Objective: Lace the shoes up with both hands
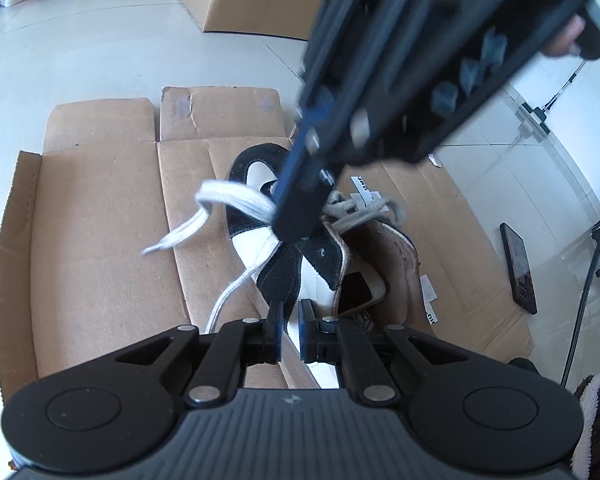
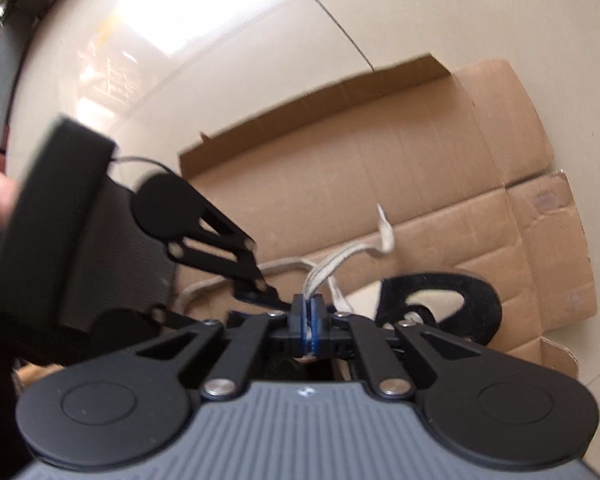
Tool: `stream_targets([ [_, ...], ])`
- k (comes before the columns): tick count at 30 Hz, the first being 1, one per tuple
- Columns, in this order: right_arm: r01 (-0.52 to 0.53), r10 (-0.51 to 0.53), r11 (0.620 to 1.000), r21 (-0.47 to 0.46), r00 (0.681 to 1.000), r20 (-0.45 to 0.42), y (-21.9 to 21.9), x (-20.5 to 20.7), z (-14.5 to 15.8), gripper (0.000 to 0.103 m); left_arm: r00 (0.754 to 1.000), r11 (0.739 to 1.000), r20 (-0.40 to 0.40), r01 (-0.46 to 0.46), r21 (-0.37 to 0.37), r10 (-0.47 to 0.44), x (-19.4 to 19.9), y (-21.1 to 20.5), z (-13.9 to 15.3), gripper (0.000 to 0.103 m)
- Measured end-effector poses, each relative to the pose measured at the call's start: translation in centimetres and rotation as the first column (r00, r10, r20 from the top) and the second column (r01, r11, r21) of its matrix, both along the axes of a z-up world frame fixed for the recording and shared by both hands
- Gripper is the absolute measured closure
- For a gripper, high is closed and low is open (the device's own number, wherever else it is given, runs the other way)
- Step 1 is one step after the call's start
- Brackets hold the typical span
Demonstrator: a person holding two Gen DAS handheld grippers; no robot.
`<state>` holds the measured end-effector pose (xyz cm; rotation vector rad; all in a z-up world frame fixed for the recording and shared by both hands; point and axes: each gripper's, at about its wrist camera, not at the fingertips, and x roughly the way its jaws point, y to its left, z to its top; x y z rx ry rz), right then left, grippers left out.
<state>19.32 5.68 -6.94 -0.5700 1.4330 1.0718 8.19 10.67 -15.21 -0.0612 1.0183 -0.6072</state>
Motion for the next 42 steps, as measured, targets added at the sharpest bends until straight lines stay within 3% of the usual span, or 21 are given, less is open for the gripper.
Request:
stream_targets([
  [7,-0.019,0.016,0.996,0.084,0.999,0.031,2.0,0.1,3.4,0.100,1.000,1.000,0.001,-0.002,0.000,0.002,0.0,0.1,-0.3,0.097],
  [18,0.001,0.001,0.989,0.147,1.000,-0.013,3.0,0.0,5.3,0.100,1.000,1.000,0.002,-0.003,-0.004,0.003,-0.1,0.1,0.0,0.097],
  [21,-0.020,0.023,0.990,0.138,1.000,-0.020,3.0,-0.2,5.1,0.100,1.000,1.000,-0.013,-0.002,-0.013,0.002,-0.2,0.5,0.1,0.097],
  [23,-0.035,0.039,0.990,0.135,0.999,-0.022,2.9,-0.5,5.1,0.100,1.000,1.000,-0.028,-0.002,-0.020,0.002,0.0,0.8,0.0,0.091],
  [25,-0.045,0.048,0.991,0.129,0.999,-0.019,2.5,-0.8,5.0,0.099,0.999,1.000,-0.052,-0.012,-0.025,0.011,-0.1,1.6,-0.2,0.075],
  [27,-0.041,0.046,0.991,0.128,0.998,-0.036,1.9,-1.2,4.7,0.099,0.997,0.999,-0.069,-0.025,-0.027,0.023,-0.2,2.4,-0.4,0.068],
  [42,-0.124,0.130,0.991,0.045,0.980,-0.149,0.1,-6.8,-1.5,0.095,0.986,0.990,-0.125,-0.097,0.106,0.110,-0.9,5.3,-2.7,0.069],
])
